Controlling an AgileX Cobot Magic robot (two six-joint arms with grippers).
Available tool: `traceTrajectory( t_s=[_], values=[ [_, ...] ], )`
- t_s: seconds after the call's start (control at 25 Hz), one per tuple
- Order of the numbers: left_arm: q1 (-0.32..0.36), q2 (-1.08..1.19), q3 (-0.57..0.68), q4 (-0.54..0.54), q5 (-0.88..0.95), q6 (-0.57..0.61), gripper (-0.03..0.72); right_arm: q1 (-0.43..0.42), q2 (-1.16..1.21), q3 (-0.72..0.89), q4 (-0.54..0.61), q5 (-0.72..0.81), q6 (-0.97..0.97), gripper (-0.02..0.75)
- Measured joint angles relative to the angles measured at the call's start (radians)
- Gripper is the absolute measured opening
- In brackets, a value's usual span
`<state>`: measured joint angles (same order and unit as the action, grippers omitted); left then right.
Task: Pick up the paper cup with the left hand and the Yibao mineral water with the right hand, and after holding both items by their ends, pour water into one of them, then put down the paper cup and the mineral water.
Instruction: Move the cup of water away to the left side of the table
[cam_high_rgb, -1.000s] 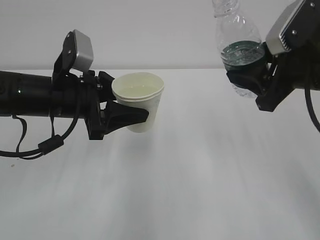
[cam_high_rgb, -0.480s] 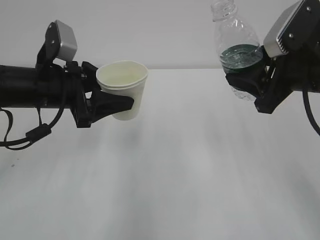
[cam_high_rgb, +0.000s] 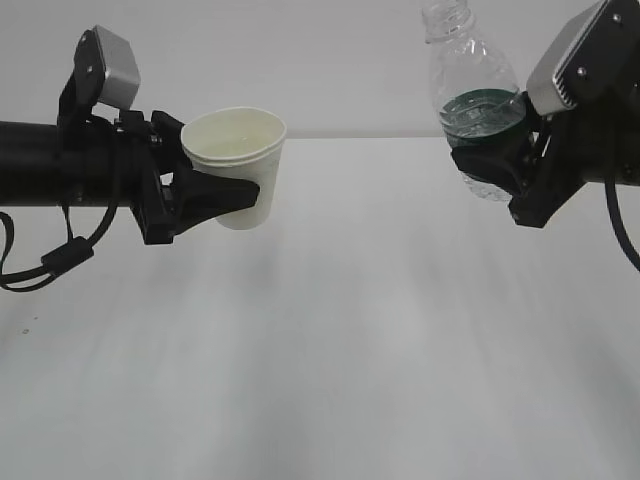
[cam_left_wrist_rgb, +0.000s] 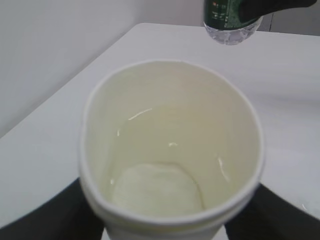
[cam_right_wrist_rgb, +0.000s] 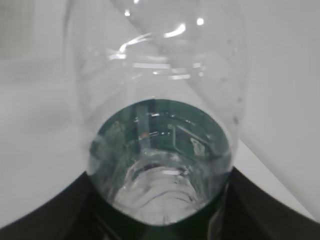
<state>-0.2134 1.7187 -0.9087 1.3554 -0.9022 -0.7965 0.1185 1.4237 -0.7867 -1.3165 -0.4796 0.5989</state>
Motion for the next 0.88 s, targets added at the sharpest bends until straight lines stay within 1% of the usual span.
traceTrajectory(
  t_s=[0.52, 0.88],
  values=[
    [0.000, -0.002, 0.000, 0.001, 0.015, -0.056, 0.466, 0.000, 0.000, 0.000, 0.000, 0.000, 0.000, 0.435],
    [0.000, -0.002, 0.000, 0.001, 0.023, -0.071, 0.466, 0.000, 0.000, 0.000, 0.000, 0.000, 0.000, 0.435]
  ],
)
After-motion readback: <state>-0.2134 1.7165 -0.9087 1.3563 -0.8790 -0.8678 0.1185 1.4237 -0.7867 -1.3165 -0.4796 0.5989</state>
